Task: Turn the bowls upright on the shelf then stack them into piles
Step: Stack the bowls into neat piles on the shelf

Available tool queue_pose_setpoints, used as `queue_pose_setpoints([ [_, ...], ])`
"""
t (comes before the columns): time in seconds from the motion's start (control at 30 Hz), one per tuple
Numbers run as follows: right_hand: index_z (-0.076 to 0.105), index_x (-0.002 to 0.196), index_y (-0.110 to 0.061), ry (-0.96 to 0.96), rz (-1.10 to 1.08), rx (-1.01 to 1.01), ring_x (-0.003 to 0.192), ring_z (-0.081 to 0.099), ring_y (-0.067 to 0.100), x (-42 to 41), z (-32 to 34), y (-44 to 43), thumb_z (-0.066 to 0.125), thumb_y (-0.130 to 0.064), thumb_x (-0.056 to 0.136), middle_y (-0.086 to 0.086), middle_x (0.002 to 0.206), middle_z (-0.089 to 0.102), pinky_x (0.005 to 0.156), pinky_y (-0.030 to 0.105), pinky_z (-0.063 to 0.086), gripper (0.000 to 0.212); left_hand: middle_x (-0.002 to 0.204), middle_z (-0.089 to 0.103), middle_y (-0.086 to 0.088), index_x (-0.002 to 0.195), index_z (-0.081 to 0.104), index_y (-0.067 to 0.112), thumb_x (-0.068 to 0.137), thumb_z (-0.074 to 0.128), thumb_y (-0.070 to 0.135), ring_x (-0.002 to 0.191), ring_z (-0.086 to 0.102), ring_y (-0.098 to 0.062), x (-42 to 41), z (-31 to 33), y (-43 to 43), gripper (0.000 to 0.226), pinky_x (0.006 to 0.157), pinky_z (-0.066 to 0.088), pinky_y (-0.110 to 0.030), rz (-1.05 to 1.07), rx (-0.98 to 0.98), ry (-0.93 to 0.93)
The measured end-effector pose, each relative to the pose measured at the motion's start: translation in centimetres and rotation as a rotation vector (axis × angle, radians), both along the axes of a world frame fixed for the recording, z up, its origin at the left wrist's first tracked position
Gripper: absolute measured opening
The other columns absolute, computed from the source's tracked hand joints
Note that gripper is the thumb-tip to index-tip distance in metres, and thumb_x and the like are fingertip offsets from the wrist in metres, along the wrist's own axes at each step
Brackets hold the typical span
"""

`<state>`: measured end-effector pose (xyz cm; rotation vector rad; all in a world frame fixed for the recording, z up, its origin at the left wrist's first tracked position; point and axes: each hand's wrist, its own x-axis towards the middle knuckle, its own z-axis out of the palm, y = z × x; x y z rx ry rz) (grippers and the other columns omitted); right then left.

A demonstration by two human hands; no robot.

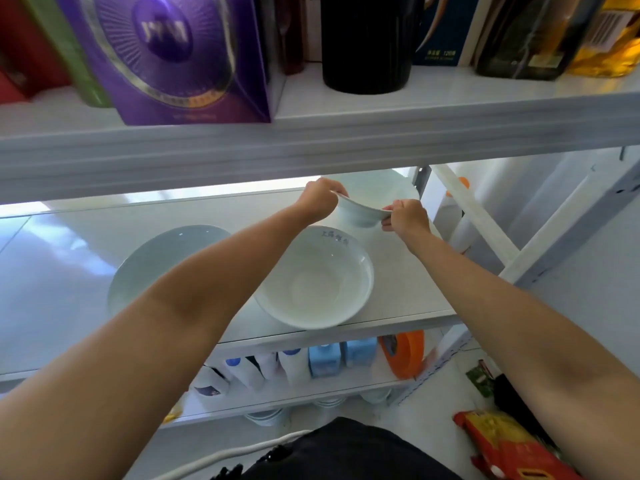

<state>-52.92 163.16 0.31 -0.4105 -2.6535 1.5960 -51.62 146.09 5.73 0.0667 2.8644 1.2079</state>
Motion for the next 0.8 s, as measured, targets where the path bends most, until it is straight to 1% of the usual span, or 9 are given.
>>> queue_pose_setpoints([
  [0.17,0.056,0.061,-0.023,0.134,0.016,0.101,0.088,0.068,0.037,2.1,3.0,-1.1,0.031,-0.017,0.097,0.022,0.088,0.072,0.091,0.048,0.051,0.044,0.121,0.062,-0.015,0.108,0.068,0.006,0.081,0.031,-0.016,0.113,0.055,-0.028,2.0,1.0,-1.7,0.051,0.084,0.037,-0.022,-0.014,0.004,0.112],
  [0.23,0.063,0.07,-0.016,0.181,0.009,0.145,0.088,0.068,0.037,3.2,4.1,-1.7,0.031,-0.02,0.098,0.019,0.087,0.072,0.09,0.048,0.051,0.043,0.118,0.064,-0.016,0.108,0.068,0.004,0.081,0.033,-0.016,0.111,0.057,-0.028,3.4,1.5,-2.7,0.048,0.084,0.038,-0.021,-0.034,0.018,0.167],
  [0.3,0.067,0.081,-0.015,0.223,0.006,0.193,0.088,0.068,0.035,4.6,4.8,-2.5,0.03,-0.022,0.099,0.016,0.086,0.073,0.09,0.047,0.051,0.042,0.118,0.064,-0.016,0.11,0.067,0.005,0.081,0.034,-0.017,0.11,0.058,-0.028,4.9,1.7,-3.8,0.049,0.085,0.039,-0.022,-0.046,0.026,0.191],
  [0.4,0.063,0.078,-0.02,0.258,0.03,0.224,0.084,0.069,0.034,7.0,5.3,-4.1,0.03,-0.022,0.099,0.014,0.082,0.073,0.088,0.045,0.052,0.039,0.124,0.062,-0.012,0.113,0.066,0.009,0.08,0.036,-0.016,0.114,0.056,-0.027,7.3,1.9,-5.8,0.051,0.087,0.039,-0.021,-0.052,0.005,0.23],
  [0.47,0.063,0.078,-0.02,0.269,0.043,0.227,0.082,0.069,0.033,8.7,5.4,-5.1,0.031,-0.022,0.099,0.014,0.082,0.073,0.087,0.044,0.053,0.039,0.126,0.062,-0.011,0.113,0.066,0.01,0.079,0.038,-0.016,0.115,0.057,-0.028,8.9,2.0,-7.0,0.051,0.091,0.043,-0.025,-0.057,0.008,0.244],
  [0.53,0.063,0.079,-0.02,0.267,0.051,0.225,0.081,0.07,0.032,10.4,5.3,-6.0,0.031,-0.022,0.1,0.014,0.083,0.073,0.087,0.044,0.053,0.039,0.125,0.063,-0.01,0.112,0.066,0.013,0.077,0.038,-0.014,0.109,0.059,-0.029,10.6,1.8,-8.1,0.052,0.092,0.045,-0.028,-0.049,-0.001,0.24],
  [0.63,0.065,0.079,-0.019,0.251,0.041,0.207,0.08,0.07,0.029,13.2,4.4,-7.0,0.032,-0.022,0.099,0.013,0.084,0.074,0.086,0.045,0.054,0.038,0.119,0.066,-0.011,0.11,0.068,0.017,0.075,0.038,-0.01,0.087,0.059,-0.029,13.2,1.2,-9.2,0.054,0.082,0.046,-0.027,-0.054,-0.005,0.216],
  [0.67,0.066,0.078,-0.02,0.245,0.032,0.212,0.08,0.07,0.028,14.0,3.9,-7.2,0.033,-0.022,0.098,0.012,0.084,0.074,0.086,0.046,0.055,0.038,0.119,0.066,-0.012,0.11,0.068,0.017,0.076,0.037,-0.01,0.086,0.059,-0.03,14.1,0.9,-9.4,0.053,0.08,0.046,-0.027,-0.059,0.006,0.204],
  [0.8,0.067,0.076,-0.022,0.194,0.002,0.228,0.084,0.069,0.031,16.8,2.6,-7.8,0.033,-0.022,0.096,0.012,0.087,0.074,0.086,0.048,0.054,0.039,0.122,0.061,-0.017,0.113,0.066,0.013,0.081,0.037,-0.01,0.103,0.058,-0.035,17.0,-0.4,-9.7,0.049,0.086,0.047,-0.032,-0.085,0.047,0.148],
])
